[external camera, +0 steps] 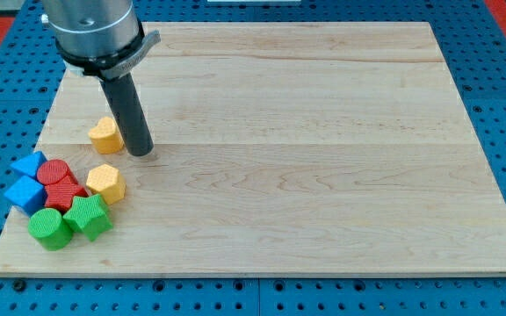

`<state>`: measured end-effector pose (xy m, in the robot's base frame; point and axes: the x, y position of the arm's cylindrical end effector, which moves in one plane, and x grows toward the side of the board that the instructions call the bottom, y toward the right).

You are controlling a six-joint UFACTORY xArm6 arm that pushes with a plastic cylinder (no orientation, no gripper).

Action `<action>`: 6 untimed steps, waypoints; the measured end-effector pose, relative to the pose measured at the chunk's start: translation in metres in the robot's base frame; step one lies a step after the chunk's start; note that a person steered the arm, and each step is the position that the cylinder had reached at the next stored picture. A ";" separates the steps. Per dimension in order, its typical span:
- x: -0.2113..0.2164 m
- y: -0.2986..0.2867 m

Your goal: Move the yellow heart above the yellow hexagon

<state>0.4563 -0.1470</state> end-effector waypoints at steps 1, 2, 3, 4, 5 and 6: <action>-0.051 0.020; -0.067 -0.040; -0.038 -0.060; -0.008 -0.060; -0.021 -0.060; -0.043 -0.055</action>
